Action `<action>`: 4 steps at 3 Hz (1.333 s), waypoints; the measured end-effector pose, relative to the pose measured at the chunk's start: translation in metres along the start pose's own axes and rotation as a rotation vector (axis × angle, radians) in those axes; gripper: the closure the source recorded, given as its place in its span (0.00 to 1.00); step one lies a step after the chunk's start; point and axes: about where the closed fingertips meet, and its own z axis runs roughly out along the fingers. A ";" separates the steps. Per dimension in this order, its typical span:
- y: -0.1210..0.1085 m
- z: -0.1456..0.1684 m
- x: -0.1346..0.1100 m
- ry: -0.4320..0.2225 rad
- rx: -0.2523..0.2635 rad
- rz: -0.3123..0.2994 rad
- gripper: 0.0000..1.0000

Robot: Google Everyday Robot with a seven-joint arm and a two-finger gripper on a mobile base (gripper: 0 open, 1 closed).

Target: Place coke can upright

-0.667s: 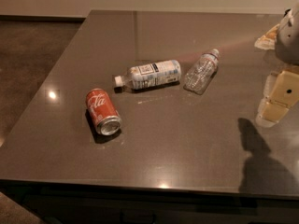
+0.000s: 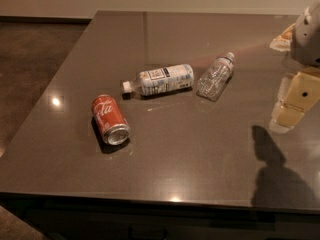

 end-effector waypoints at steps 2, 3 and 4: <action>0.004 0.019 -0.078 0.016 -0.058 0.084 0.00; 0.017 0.035 -0.114 0.042 -0.059 0.149 0.00; 0.030 0.048 -0.133 0.070 -0.058 0.199 0.00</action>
Offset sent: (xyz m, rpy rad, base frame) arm 0.0238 0.1134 -0.0087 0.0269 0.1388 -0.1410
